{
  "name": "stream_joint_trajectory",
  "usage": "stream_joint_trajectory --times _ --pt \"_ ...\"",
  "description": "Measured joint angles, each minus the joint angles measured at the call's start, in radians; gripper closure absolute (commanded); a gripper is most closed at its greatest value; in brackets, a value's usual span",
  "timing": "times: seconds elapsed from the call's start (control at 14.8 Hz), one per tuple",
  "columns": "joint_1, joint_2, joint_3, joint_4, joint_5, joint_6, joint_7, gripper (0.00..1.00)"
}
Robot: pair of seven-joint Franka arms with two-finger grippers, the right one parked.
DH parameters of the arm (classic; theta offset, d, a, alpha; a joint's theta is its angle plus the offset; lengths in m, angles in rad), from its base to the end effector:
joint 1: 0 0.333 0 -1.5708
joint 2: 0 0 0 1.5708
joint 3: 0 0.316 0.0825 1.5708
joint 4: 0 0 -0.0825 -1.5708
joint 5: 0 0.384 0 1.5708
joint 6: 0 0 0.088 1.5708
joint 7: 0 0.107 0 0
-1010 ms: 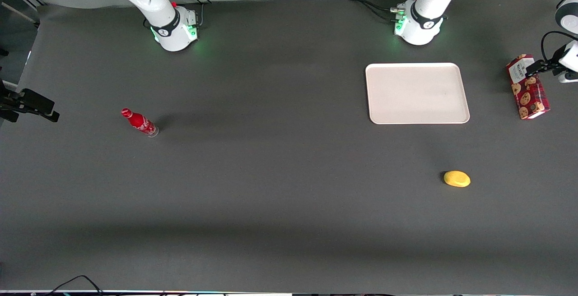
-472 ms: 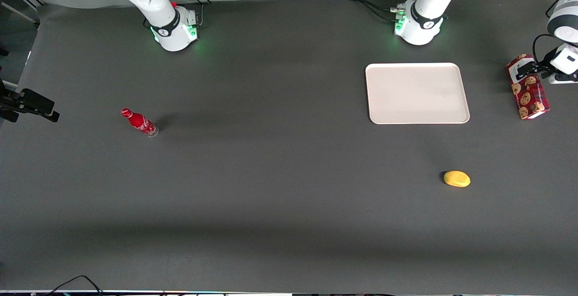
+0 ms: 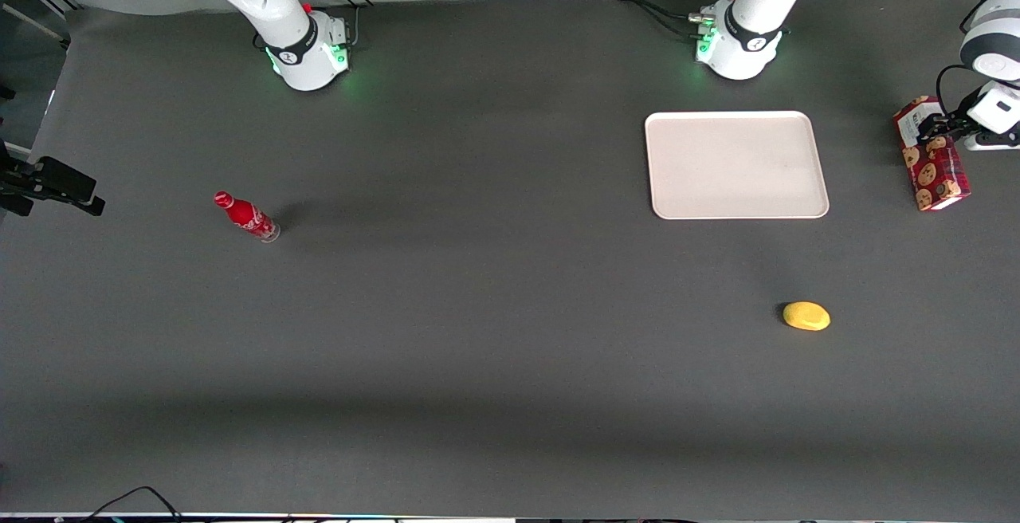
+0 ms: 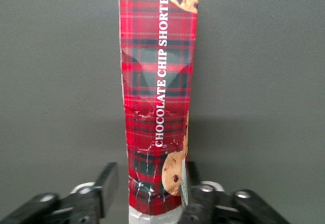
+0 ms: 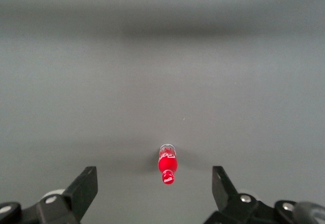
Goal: Place red cookie box on tray
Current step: 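Lift the gripped cookie box up off the table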
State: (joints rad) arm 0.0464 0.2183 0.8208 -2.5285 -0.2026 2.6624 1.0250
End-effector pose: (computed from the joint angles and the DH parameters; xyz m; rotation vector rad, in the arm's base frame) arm 0.2836 0.3628 0.2201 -3.1025 -0.0178 0.0851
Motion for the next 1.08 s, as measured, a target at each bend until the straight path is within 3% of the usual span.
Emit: stream_joint_trajectory --times 0.13,0.54,0.94,1.08 --pt "-0.001 0.001 -0.001 0.000 -0.019 -0.002 0.001 1.00" --pt "-0.031 0.001 -0.002 0.033 -0.045 -0.045 0.005 1.00" --pt "-0.106 -0.009 -0.005 0.295 -0.049 -0.319 -0.004 1.00" --pt "-0.110 -0.016 -0.005 0.392 -0.020 -0.426 -0.021 1.00"
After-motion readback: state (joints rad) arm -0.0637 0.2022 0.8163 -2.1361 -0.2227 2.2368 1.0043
